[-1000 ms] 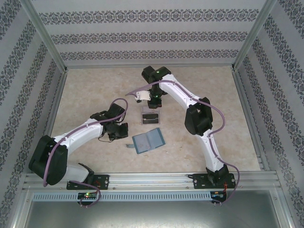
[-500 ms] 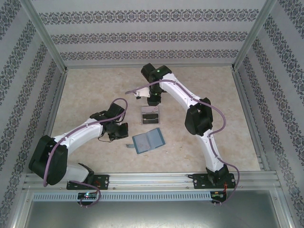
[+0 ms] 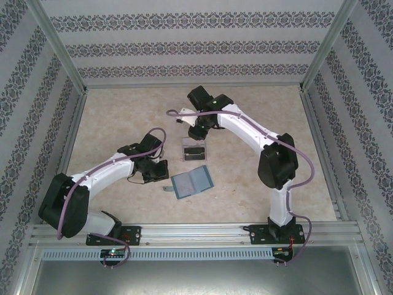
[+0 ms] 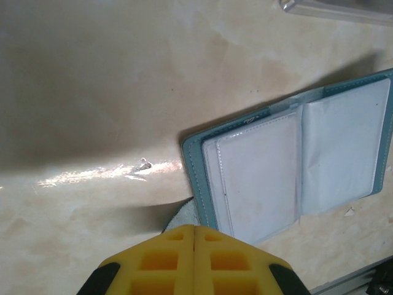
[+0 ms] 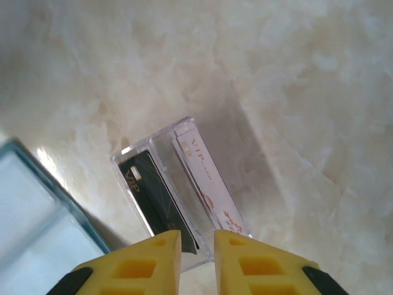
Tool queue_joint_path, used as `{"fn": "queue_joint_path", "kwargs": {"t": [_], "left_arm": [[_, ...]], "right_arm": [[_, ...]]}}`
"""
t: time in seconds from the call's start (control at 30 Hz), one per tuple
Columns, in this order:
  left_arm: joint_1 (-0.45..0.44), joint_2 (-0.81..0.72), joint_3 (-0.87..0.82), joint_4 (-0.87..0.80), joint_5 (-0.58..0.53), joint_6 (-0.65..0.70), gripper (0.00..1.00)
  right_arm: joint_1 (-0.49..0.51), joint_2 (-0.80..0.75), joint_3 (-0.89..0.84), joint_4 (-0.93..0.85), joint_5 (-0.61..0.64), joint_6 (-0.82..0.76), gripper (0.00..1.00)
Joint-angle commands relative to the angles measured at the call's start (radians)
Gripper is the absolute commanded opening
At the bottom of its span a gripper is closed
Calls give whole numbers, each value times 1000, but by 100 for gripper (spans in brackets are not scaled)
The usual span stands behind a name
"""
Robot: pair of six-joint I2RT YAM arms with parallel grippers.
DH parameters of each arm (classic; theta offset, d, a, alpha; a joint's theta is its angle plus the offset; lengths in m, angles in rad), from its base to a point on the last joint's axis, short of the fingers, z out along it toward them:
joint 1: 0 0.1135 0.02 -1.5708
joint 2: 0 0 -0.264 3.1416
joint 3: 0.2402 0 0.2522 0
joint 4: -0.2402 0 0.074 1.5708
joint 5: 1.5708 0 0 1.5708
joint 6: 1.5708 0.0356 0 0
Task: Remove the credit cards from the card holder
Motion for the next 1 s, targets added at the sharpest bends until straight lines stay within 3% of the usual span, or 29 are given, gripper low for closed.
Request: {"fn": "queue_joint_path", "kwargs": {"t": [0.0, 0.3, 0.67, 0.97], "left_arm": [[-22, 17, 20, 6, 25, 22, 1], [-88, 65, 11, 25, 17, -8, 2], [-147, 140, 8, 14, -37, -27, 1], [-147, 140, 0, 11, -79, -20, 1]], "right_arm": [[15, -87, -114, 154, 2, 281, 21], [34, -307, -520, 539, -73, 705, 19], [75, -393, -693, 657, -115, 1056, 19], [139, -355, -735, 648, -228, 1170, 20]]}}
